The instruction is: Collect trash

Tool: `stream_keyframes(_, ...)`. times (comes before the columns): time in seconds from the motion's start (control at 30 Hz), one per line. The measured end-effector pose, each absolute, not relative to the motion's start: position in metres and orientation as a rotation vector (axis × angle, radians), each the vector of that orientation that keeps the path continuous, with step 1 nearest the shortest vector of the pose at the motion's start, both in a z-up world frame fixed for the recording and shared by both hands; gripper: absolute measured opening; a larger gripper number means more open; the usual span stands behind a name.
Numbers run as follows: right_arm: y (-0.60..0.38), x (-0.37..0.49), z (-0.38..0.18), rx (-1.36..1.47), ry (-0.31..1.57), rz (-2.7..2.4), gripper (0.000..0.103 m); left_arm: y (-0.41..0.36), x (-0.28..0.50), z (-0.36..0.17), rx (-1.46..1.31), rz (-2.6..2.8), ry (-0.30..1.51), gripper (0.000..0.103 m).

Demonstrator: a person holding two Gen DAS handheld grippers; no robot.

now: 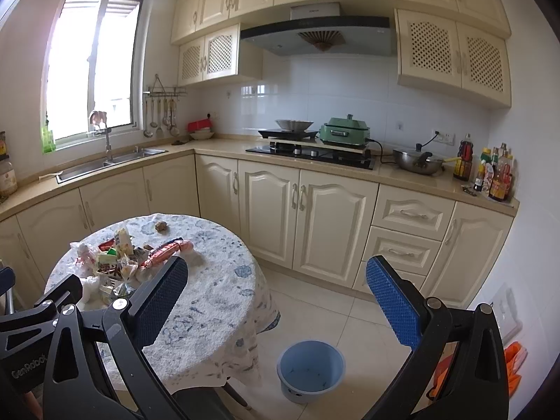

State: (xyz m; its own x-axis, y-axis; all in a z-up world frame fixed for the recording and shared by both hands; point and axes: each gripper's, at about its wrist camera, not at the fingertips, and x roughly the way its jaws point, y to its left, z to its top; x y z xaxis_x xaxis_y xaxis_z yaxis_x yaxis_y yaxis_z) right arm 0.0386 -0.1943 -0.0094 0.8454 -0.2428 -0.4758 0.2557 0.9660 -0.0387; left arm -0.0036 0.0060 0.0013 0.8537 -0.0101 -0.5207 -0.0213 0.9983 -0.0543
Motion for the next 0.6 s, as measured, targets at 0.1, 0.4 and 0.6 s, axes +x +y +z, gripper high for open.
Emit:
stream_keyframes(0.1, -0.1948, 0.0386, -0.0098, 0.024, 0.499, -0.269, 0.103, 0.0066, -0.0022, 0.0, -0.061, 0.004, 0.556, 0.102)
stream_keyframes(0.4, -0.195, 0.04, -0.0121, 0.025, 0.505, -0.271, 0.103, 0.0086, -0.0013, -0.0011, -0.06, 0.006, 0.56, 0.102)
stream_keyframes(0.6, -0.194, 0.0412, -0.0131, 0.026, 0.507, -0.273, 0.103, 0.0085, -0.0006, -0.0012, -0.061, 0.006, 0.56, 0.102)
